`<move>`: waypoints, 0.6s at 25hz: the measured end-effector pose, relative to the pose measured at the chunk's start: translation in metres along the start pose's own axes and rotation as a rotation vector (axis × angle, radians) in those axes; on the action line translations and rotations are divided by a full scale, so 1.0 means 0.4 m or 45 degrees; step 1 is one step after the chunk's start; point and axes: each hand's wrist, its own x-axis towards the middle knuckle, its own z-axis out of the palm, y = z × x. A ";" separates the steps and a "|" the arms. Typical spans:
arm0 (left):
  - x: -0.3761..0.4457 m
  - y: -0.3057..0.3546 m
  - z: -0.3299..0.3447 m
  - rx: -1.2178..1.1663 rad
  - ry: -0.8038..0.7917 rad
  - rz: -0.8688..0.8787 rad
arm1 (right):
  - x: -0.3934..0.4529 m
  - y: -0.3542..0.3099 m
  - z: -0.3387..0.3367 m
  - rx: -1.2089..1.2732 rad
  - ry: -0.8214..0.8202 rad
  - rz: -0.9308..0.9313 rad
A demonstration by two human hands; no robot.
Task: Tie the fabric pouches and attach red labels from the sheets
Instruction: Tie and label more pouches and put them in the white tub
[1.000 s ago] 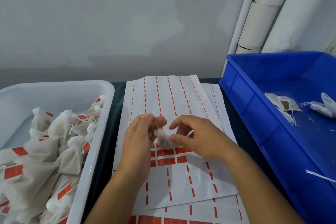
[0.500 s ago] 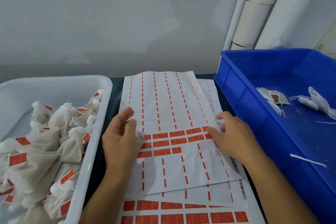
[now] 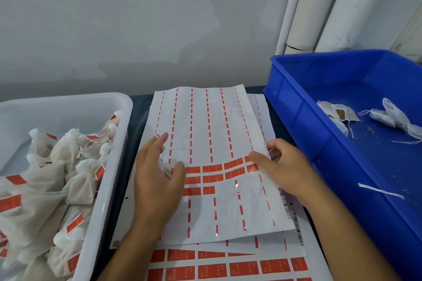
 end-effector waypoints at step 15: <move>-0.040 0.036 -0.017 0.526 -0.707 0.323 | -0.035 -0.004 -0.008 0.872 -0.618 0.214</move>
